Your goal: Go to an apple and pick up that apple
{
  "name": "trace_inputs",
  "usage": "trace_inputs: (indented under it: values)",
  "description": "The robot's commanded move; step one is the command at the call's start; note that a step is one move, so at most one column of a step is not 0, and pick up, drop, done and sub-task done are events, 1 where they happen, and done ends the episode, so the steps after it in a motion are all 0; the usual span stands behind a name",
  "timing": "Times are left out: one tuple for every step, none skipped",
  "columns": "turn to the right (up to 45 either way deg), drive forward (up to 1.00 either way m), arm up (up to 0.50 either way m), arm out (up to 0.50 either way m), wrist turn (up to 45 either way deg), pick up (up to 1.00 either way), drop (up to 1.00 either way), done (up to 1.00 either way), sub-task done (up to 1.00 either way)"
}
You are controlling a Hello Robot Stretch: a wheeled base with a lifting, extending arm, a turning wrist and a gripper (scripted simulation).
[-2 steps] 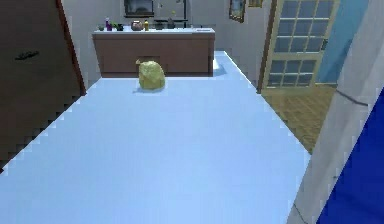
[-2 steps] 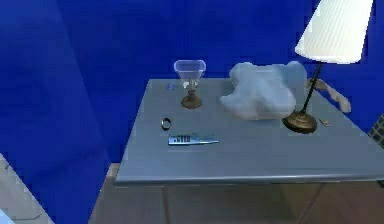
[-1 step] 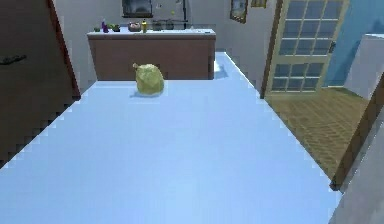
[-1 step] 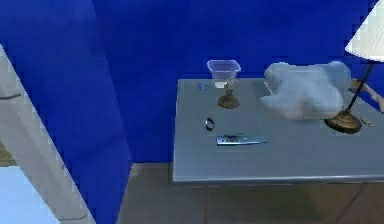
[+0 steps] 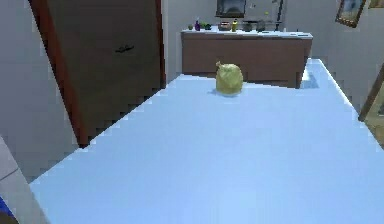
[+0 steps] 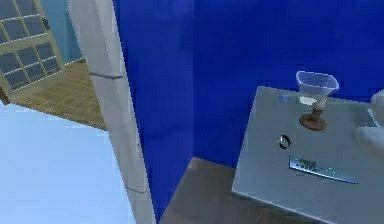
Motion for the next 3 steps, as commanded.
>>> trace_inputs:
  values:
    - [0.0, 1.00, 0.00, 0.00, 0.0, 0.00, 0.00, 0.00, 0.00]
    - [0.0, 1.00, 0.00, 0.00, 0.0, 0.00, 0.00, 0.00, 0.00]
    - [-3.0, 0.00, 0.00, 0.00, 0.0, 0.00, 0.00, 0.00, 0.00]
